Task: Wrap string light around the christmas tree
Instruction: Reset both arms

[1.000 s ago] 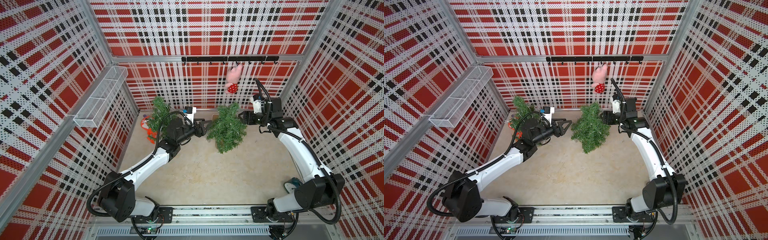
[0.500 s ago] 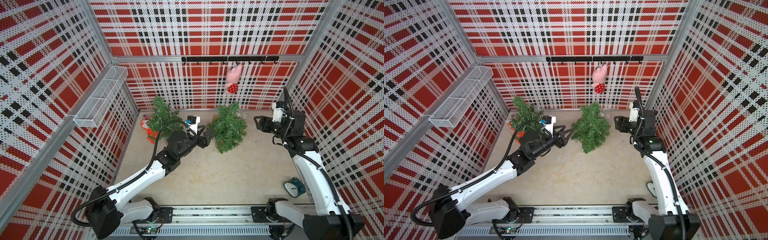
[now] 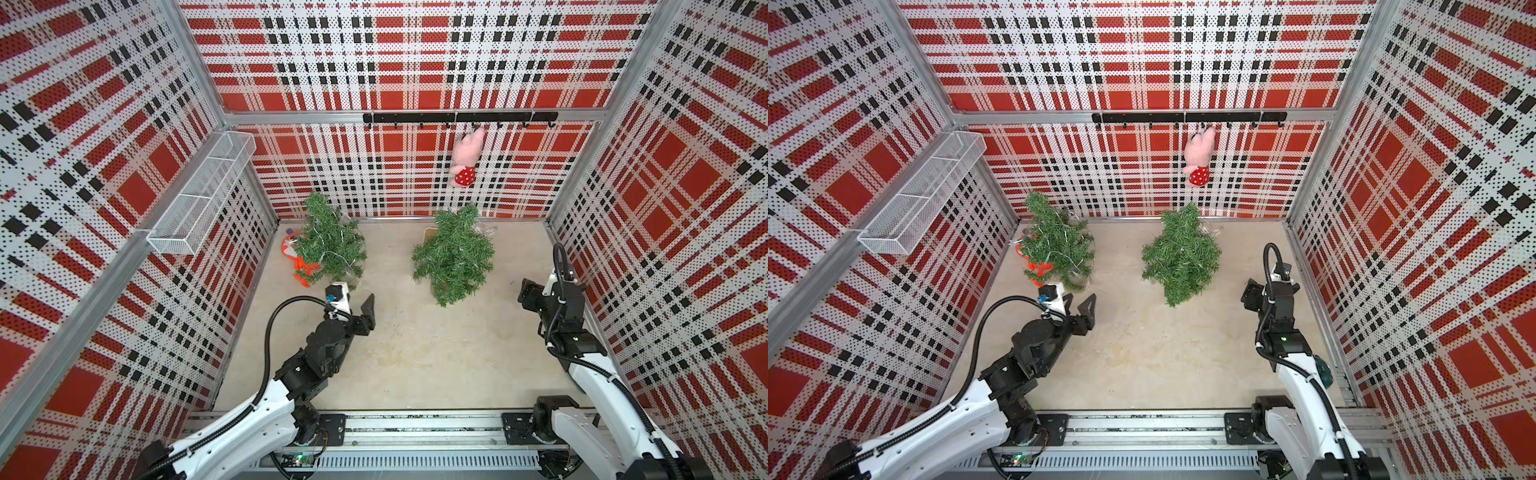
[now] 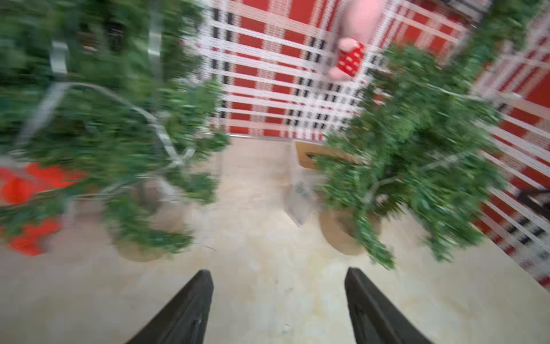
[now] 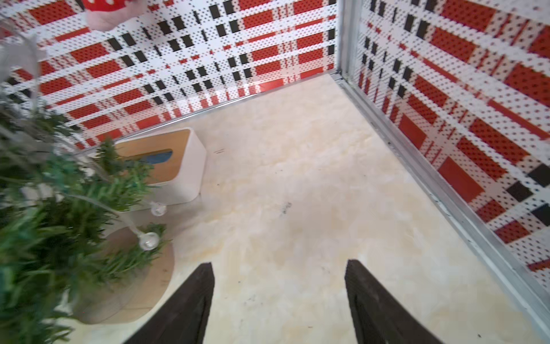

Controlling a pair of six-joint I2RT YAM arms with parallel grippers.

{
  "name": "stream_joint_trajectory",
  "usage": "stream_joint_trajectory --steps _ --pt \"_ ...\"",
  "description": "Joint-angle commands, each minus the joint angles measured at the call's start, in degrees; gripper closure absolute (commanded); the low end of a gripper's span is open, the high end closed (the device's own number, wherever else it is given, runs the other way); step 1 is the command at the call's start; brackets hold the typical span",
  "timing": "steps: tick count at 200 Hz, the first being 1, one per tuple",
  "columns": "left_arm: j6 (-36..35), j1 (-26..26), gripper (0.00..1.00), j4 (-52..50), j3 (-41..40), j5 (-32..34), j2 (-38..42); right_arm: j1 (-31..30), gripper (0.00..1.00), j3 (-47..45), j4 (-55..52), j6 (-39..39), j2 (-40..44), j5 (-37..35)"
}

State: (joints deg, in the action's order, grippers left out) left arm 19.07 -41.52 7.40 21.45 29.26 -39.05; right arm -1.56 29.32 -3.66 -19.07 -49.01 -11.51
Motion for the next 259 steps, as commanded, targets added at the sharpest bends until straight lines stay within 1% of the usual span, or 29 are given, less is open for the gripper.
stream_joint_trajectory --steps 1,10,15,22,33,40,47,53,77,85,92,97,99,103,115,122,135,151,164,180,199,204,214,231,247,253,259 --pt "1.70 7.05 0.26 0.17 -0.38 4.47 0.99 0.59 0.26 -3.35 13.86 3.38 0.82 -9.24" --pt "1.72 8.91 0.26 -0.03 -1.17 8.34 0.86 0.55 0.25 -4.89 16.14 4.69 0.31 -12.30" --pt "3.28 9.63 0.26 0.28 -2.02 10.79 1.17 0.57 0.24 -5.74 17.34 5.35 0.11 -13.94" --pt "2.75 10.45 0.26 1.71 -3.72 13.98 1.82 0.67 0.23 -6.95 19.31 6.38 -0.02 -15.45" --pt "2.29 11.80 0.26 6.29 -7.40 20.50 2.63 0.76 0.23 -8.74 22.11 7.46 -0.33 -16.87" --pt "-0.82 12.86 0.26 10.53 -10.08 23.04 2.70 0.73 0.23 -9.82 23.87 7.24 -0.66 -17.10" --pt "-3.10 14.19 0.25 16.90 -12.27 25.59 2.05 0.77 0.23 -10.77 25.95 7.03 -1.40 -16.50" --pt "-1.99 15.46 0.25 16.54 -12.02 27.05 1.23 0.77 0.23 -11.47 27.97 7.09 -2.41 -15.92" --pt "-6.75 20.79 0.24 29.65 -15.23 24.95 -2.73 0.72 0.23 -13.51 36.36 8.21 -8.32 -13.58" --pt "-8.74 22.86 0.23 36.59 -17.83 23.47 -4.10 0.76 0.23 -14.00 38.99 7.83 -10.33 -13.62" --pt "-9.71 25.13 0.23 43.87 -20.84 21.61 -5.63 0.76 0.23 -15.21 43.74 7.80 -12.02 -12.52" --pt "-9.75 26.73 0.23 48.23 -22.67 19.18 -6.78 0.73 0.23 -16.22 47.57 8.37 -13.22 -10.89" --pt "-9.60 28.83 0.23 49.77 -23.30 18.38 -7.28 0.72 0.23 -16.58 48.96 8.55 -13.65 -10.31" --pt "-9.22 30.83 0.23 52.42 -24.52 15.56 -8.35 0.66 0.21 -16.94 50.72 8.57 -14.53 -8.86" --pt "-6.11 36.33 0.22 57.43 -26.15 8.86 -12.51 0.47 0.17 -16.94 54.21 8.01 -17.62 -5.60" --pt "-4.59 39.16 0.22 60.54 -26.62 4.64 -15.52 -0.02 0.15 -17.27 57.33 8.64 -20.12 -4.96" --pt "-3.87 42.14 0.22 68.09 -26.72 -1.09 -21.94 -0.85 0.14 -17.59 61.77 9.89 -24.57 -4.99" --pt "-4.44 43.78 0.22 74.22 -25.54 -6.11 -28.33 -2.40 0.12 -17.65 65.48 12.35 -28.15 -4.92" --pt "-4.94 45.08 0.22 79.33 -24.87 -8.98 -32.91 -3.74 0.11 -16.97 64.27 14.47 -28.23 -4.69" --pt "-6.70 46.42 0.22 83.46 -23.36 -12.61 -36.98 -3.80 0.10 -17.02 66.75 15.40 -29.27 -5.03" --pt "-8.28 46.57 0.22 83.41 -22.02 -13.37 -39.66 -3.83 0.09 -17.47 68.37 16.32 -30.16 -3.96" --pt "-8.67 46.61 0.22 84.36 -21.78 -13.91 -40.78 -3.84 0.05 -17.78 69.91 16.75 -30.89 -3.36" --pt "-9.47 46.26 0.22 86.64 -21.38 -14.54 -43.47 -3.81 0.00 -18.48 74.70 17.62 -33.56 -2.99" --pt "-10.33 45.47 0.21 92.27 -21.09 -15.03 -48.38 -3.80 0.00 -19.73 82.02 17.92 -38.43 -2.60" --pt "-11.98 43.63 0.20 94.20 -20.35 -14.09 -52.34 -4.02 0.00 -21.09 89.79 19.00 -43.24 -1.67" --pt "-13.18 42.88 0.20 95.13 -19.66 -13.60 -53.48 -4.55 0.00 -21.21 89.05 19.27 -42.92 -3.03" --pt "-13.45 42.58 0.19 93.65 -18.98 -12.78 -53.08 -4.68 0.00 -20.62 86.43 18.86 -41.98 -3.19"
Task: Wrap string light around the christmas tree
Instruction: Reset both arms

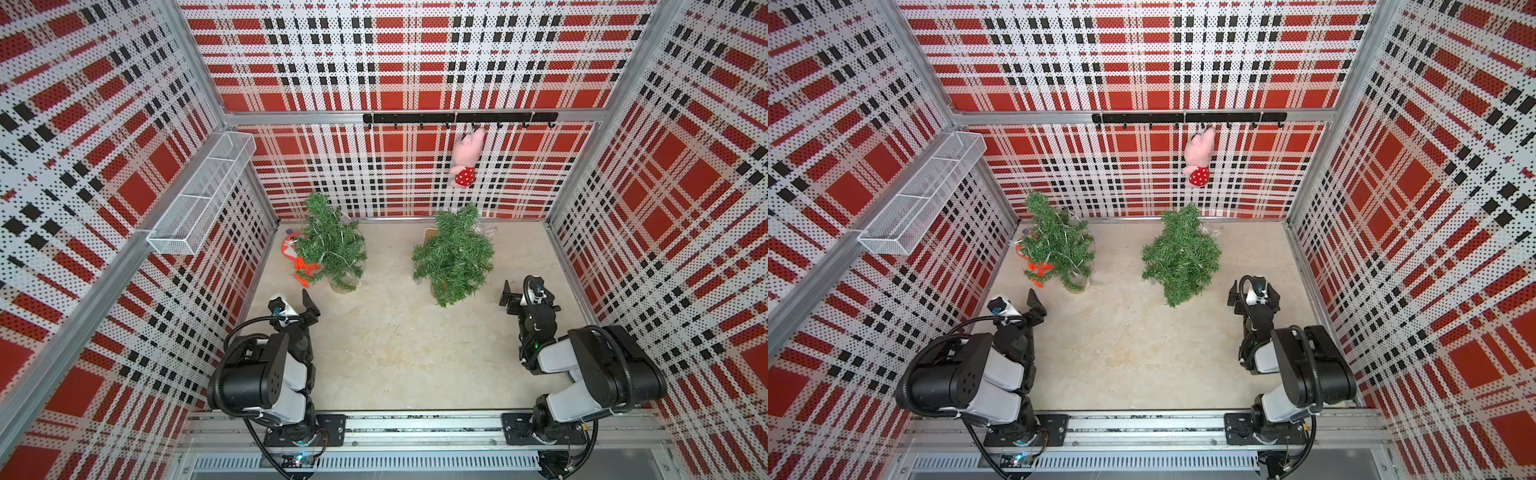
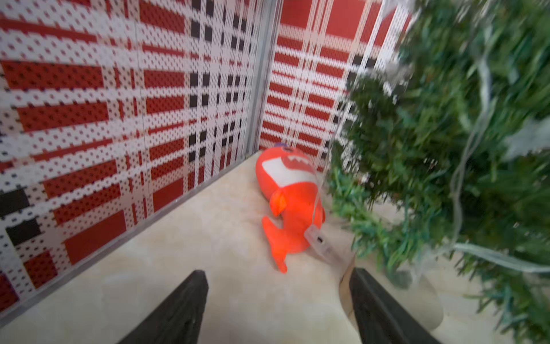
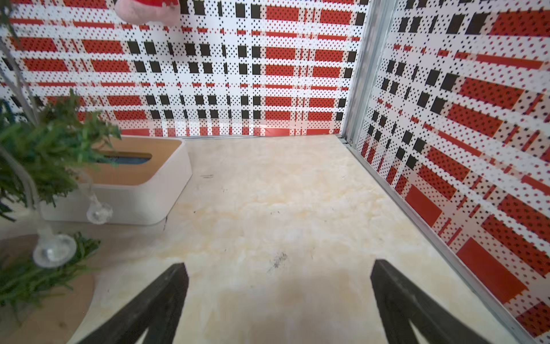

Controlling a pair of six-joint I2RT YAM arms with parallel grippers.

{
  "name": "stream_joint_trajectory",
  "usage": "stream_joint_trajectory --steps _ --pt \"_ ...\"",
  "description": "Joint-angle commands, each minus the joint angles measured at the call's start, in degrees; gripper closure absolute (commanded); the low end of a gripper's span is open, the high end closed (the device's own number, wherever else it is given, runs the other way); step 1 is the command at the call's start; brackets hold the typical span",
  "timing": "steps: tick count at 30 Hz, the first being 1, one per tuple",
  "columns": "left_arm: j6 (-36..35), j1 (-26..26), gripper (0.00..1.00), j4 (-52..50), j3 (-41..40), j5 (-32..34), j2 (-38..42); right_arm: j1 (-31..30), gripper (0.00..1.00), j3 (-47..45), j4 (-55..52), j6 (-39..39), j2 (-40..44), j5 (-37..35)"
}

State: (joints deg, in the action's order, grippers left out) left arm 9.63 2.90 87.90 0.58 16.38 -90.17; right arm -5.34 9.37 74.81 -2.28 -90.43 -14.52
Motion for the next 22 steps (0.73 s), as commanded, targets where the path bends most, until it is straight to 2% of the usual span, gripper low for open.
stream_joint_trajectory --steps 1,3,4,7,15,18,22 --pt "-3.96 -1.84 0.19 12.55 2.02 0.25 -1.73 -0.90 0.00 -0.58 7.54 2.00 -0.46 -0.12" --pt "-3.45 -1.84 0.15 5.71 4.09 1.88 -0.06 -0.92 0.00 0.57 6.47 2.18 -0.76 -0.38" --pt "-3.50 -2.19 0.01 4.80 5.03 2.32 -0.36 -0.91 0.00 1.09 5.52 2.13 -0.85 -0.87" --pt "-4.39 -3.81 0.02 1.57 6.62 5.91 -0.10 -0.90 0.00 2.94 1.69 1.45 -0.47 -2.31" --pt "-6.18 -4.79 0.02 -2.44 9.04 5.32 -0.36 0.25 0.00 5.72 -4.66 -0.52 0.01 -2.89" --pt "-10.73 -8.54 0.02 -2.23 9.52 7.08 -1.03 0.86 0.00 6.31 -6.05 -1.46 0.09 -2.61" --pt "-9.63 -7.06 0.02 -3.95 10.15 4.86 -0.56 1.12 0.00 6.43 -6.16 -1.81 0.18 -2.99"
